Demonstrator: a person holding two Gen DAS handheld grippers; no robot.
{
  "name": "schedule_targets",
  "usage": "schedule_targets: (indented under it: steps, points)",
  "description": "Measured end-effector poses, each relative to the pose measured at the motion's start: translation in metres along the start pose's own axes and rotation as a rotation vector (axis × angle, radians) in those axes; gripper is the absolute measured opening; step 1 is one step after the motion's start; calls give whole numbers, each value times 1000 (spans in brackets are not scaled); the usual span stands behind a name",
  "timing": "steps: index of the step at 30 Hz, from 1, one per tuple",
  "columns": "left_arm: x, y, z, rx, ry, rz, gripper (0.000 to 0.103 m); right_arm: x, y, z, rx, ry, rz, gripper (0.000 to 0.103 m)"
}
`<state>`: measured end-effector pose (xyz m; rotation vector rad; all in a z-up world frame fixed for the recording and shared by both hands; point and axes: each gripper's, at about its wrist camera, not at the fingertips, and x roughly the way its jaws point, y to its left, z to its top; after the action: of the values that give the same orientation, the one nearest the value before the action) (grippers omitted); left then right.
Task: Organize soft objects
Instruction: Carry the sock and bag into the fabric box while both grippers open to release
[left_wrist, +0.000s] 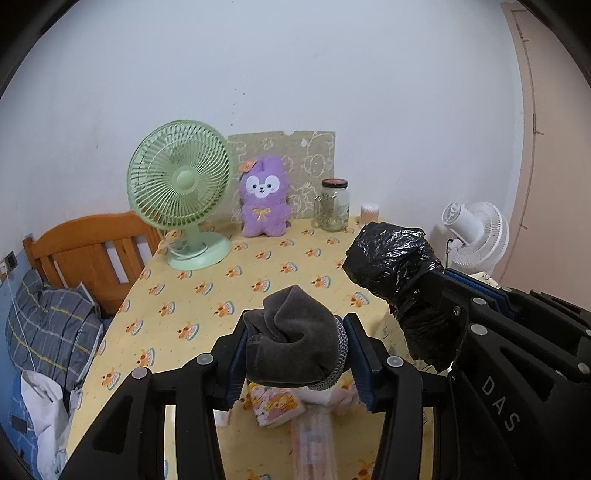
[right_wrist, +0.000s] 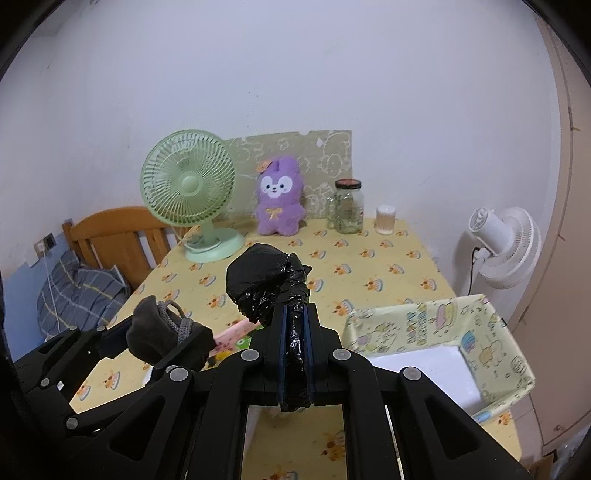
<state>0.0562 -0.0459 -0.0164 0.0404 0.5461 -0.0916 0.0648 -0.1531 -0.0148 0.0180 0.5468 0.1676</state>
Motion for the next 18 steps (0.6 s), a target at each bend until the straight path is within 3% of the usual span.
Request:
schedule_targets:
  steps: [18]
  points:
    - [15,-54,12,47,-6,-70,49,-3,-61,5,48,-17,-45,11]
